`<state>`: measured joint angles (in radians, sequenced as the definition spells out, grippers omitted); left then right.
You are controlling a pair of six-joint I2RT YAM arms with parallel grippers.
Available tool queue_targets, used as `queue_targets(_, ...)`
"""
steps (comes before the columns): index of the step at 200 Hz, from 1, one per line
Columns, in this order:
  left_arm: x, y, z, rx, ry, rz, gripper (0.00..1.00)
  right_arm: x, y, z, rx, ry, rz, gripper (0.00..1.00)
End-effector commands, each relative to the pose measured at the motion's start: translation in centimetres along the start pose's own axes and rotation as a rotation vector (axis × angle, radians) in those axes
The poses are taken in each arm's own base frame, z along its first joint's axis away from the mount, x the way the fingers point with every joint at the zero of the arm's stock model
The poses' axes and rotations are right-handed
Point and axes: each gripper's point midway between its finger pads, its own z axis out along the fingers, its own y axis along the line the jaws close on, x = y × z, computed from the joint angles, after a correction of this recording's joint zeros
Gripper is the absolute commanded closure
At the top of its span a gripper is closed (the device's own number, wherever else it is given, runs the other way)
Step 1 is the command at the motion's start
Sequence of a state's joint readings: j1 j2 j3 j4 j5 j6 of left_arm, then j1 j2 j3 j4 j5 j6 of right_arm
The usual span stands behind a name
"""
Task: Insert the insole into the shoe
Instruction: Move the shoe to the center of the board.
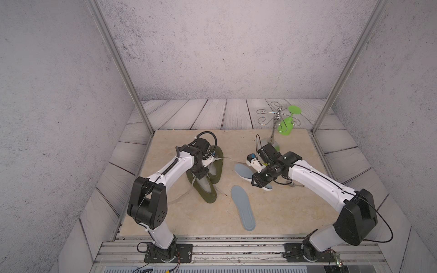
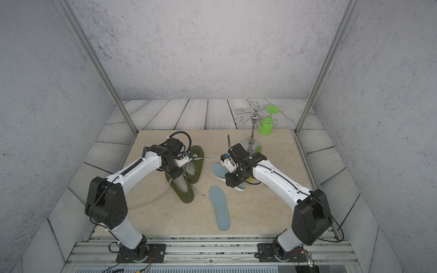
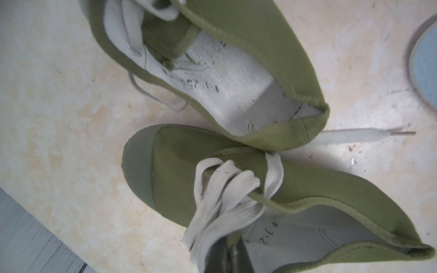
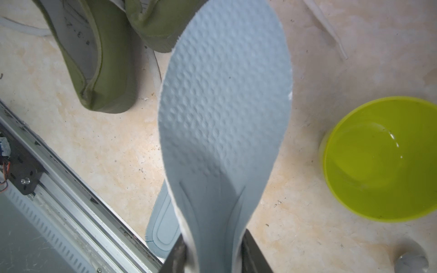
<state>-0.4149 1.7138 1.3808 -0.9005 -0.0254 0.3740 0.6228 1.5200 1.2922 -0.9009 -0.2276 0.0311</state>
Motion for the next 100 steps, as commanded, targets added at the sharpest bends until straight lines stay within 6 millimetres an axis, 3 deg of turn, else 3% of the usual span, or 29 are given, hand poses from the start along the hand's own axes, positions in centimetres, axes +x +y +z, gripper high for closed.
queue_targets(1,0.6,-2.1,0.5,0.110,0.063,-0.115,1.00,0.1,0.6,0.5,0.020,0.051,-0.047,0.65)
queue_targets(30,1.7,-3.6,1.6,0.173,0.111,-0.138,1.00,-0.2,2.1,0.8,-0.018,0.059,-0.056,0.65)
queue_targets(100,1.5,-4.7,0.0,0.207,-0.010,-0.207,1.00,-1.2,6.2,2.1,-0.060,0.070,-0.085,0.65)
